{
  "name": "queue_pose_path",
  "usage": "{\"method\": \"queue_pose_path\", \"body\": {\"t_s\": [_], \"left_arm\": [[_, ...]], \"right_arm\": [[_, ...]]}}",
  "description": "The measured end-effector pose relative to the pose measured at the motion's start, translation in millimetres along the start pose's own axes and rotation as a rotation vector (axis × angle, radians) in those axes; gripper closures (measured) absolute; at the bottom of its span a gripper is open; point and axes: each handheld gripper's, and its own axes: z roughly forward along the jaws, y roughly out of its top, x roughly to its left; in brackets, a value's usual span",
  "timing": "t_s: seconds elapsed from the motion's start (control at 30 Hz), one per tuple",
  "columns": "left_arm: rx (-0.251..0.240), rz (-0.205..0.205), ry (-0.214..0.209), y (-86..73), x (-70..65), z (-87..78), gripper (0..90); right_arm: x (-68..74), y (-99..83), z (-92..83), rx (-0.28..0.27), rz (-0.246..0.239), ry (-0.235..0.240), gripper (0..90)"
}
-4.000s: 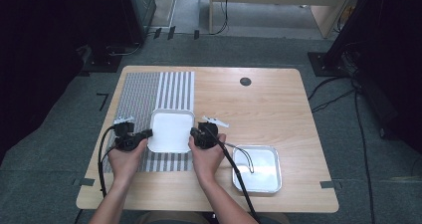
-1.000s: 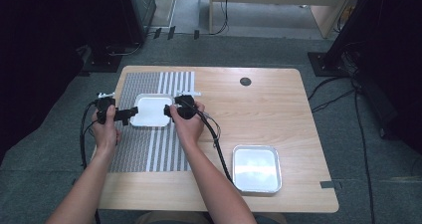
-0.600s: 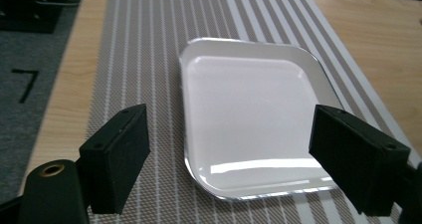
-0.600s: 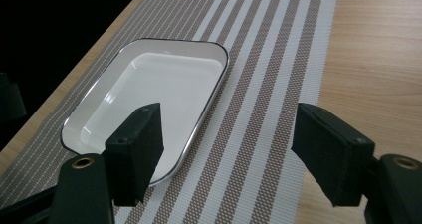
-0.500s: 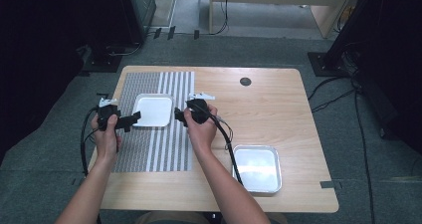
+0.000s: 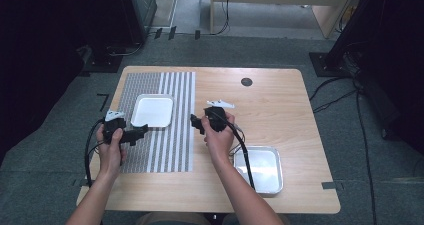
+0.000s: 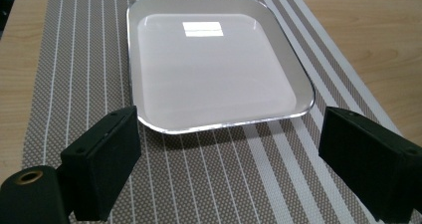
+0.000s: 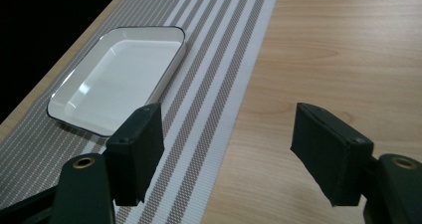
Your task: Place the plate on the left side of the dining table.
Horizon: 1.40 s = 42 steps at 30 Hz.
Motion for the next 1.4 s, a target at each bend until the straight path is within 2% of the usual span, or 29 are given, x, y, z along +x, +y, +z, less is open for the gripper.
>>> {"method": "queue_pose_path", "body": {"t_s": [0.43, 0.6, 0.97, 1.23, 1.4], "left_arm": [[-0.019, -0.026, -0.002, -24.1, 0.5, -15.6, 9.5], [-0.01, -0.025, 0.015, -34.2, 2.6, -21.5, 9.5], [-0.004, -0.034, 0.015, -55.6, 9.8, -31.8, 9.5], [0.005, -0.044, 0.033, -67.5, 19.9, -39.1, 9.5], [0.013, -0.018, 0.038, -73.7, 20.4, -43.4, 9.5]], "right_arm": [[-25.6, -16.5, -26.3, -0.002, 0.003, -0.008, 29.2], [-36.8, -21.3, -36.3, -0.003, 0.028, -0.006, 29.9], [-54.5, -31.2, -60.0, -0.003, 0.022, -0.003, 30.1], [-69.6, -36.8, -76.8, -0.015, -0.005, -0.036, 28.9], [-85.4, -42.2, -86.1, -0.014, 0.007, -0.066, 28.6]]}}
